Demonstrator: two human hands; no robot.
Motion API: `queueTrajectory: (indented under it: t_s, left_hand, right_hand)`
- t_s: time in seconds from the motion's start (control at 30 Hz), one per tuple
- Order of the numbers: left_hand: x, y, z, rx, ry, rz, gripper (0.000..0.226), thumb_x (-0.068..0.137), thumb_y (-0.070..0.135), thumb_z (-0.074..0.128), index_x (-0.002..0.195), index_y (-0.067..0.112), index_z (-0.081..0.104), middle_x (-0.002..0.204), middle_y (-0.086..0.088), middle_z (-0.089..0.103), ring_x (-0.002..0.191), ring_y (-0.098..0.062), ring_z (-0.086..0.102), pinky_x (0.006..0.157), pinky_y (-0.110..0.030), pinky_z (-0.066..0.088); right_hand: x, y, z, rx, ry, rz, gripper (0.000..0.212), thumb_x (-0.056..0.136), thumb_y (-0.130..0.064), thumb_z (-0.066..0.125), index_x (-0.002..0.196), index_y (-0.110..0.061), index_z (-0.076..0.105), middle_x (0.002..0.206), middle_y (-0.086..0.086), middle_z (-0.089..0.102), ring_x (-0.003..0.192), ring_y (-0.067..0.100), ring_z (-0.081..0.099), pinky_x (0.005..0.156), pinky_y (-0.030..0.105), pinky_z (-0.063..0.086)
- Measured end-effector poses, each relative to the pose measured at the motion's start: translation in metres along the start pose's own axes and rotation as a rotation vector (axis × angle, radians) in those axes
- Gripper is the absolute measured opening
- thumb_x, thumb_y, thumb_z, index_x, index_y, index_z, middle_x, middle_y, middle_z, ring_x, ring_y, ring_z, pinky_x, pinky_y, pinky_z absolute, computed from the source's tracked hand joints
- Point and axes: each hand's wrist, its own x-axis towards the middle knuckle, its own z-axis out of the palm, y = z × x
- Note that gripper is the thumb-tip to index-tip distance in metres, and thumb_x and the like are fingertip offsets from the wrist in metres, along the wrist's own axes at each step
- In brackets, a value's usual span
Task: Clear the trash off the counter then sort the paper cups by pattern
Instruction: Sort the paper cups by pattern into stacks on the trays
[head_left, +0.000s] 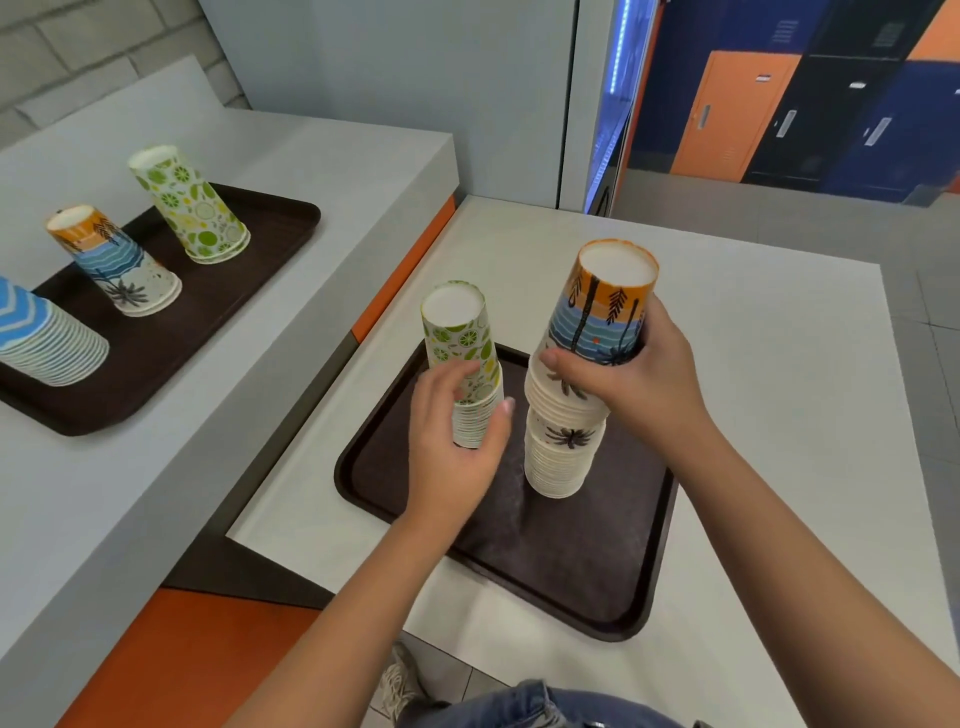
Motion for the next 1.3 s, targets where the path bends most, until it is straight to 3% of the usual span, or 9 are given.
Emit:
queueTrajectory:
  t_s: [0.13,0.23,0.33,0.5,0.6,0.77,0.93,1.3]
  left_hand:
    - [-0.009,0.01,0.013,-0.015,-0.291,-0.228,0.079,0.07,0.035,0.082,0.136,0.024,0.04,0.128,0.02,0.044,0.125,0.006,0.041,0.101,-0.01,0.036]
    - [-0.002,0.014,0.03,-0.002,-0.394,-0.325,0.096,0.061,0.039,0.087,0.141,0.024,0.035,0.134,0.014,0.045,0.126,0.004,0.04,0.1,-0.007,0.032]
    - [0.009,0.017,0.045,-0.083,-0.404,-0.34,0.093,0.056,0.031,0.09,0.135,0.021,0.041,0.125,0.009,0.053,0.114,0.006,0.05,0.09,-0.003,0.039]
    - [0.016,0.019,0.057,-0.008,-0.408,-0.338,0.073,0.06,0.027,0.088,0.121,0.02,0.05,0.113,0.009,0.062,0.106,-0.004,0.06,0.086,-0.017,0.05]
    - [0.018,0.023,0.057,0.041,-0.372,-0.341,0.063,0.062,0.027,0.087,0.115,0.018,0.054,0.108,0.007,0.065,0.1,-0.006,0.061,0.081,-0.016,0.048]
    - [0.028,0.032,0.052,0.062,-0.298,-0.355,0.064,0.061,0.031,0.087,0.115,0.02,0.055,0.107,0.009,0.065,0.097,-0.003,0.061,0.08,-0.014,0.048]
    - [0.041,0.044,0.045,0.04,-0.22,-0.359,0.065,0.059,0.033,0.088,0.114,0.018,0.057,0.107,0.01,0.066,0.095,-0.001,0.062,0.073,-0.005,0.046]
    - [0.061,0.059,0.024,-0.174,-0.021,-0.4,0.059,0.061,0.026,0.088,0.112,0.013,0.06,0.105,0.005,0.07,0.095,-0.006,0.068,0.084,-0.028,0.057]
  right_hand:
    - [0.002,-0.014,-0.006,0.091,0.056,-0.014,0.06,0.065,-0.023,0.086,0.116,-0.023,0.053,0.103,-0.018,0.064,0.095,-0.008,0.063,0.076,0.008,0.05]
    - [0.004,-0.024,-0.012,0.203,0.115,-0.019,0.053,0.07,-0.018,0.083,0.114,-0.019,0.054,0.103,-0.011,0.067,0.092,-0.002,0.066,0.073,0.012,0.052]
    - [0.008,-0.029,-0.019,0.309,0.184,-0.015,0.045,0.073,-0.018,0.081,0.11,-0.018,0.057,0.104,-0.004,0.069,0.094,0.007,0.069,0.078,0.022,0.056]
    - [0.015,-0.025,-0.028,0.613,0.293,0.084,0.029,0.078,-0.011,0.076,0.102,-0.017,0.061,0.098,0.0,0.07,0.093,0.014,0.07,0.082,0.029,0.056]
    - [0.018,-0.02,-0.034,0.812,0.342,0.175,0.029,0.08,-0.013,0.074,0.106,-0.012,0.061,0.102,0.005,0.069,0.096,0.018,0.069,0.087,0.033,0.055]
    - [0.018,-0.014,-0.042,1.049,0.374,0.294,0.022,0.087,-0.013,0.067,0.106,-0.01,0.058,0.091,0.003,0.07,0.08,0.011,0.07,0.075,0.028,0.057]
    - [0.019,-0.013,-0.047,1.124,0.345,0.334,0.008,0.088,-0.018,0.065,0.094,-0.013,0.061,0.084,0.001,0.071,0.081,0.013,0.069,0.073,0.031,0.058]
    - [0.026,-0.017,-0.045,1.191,0.307,0.374,0.013,0.088,-0.023,0.064,0.097,-0.015,0.059,0.098,0.002,0.069,0.099,0.018,0.065,0.096,0.041,0.052]
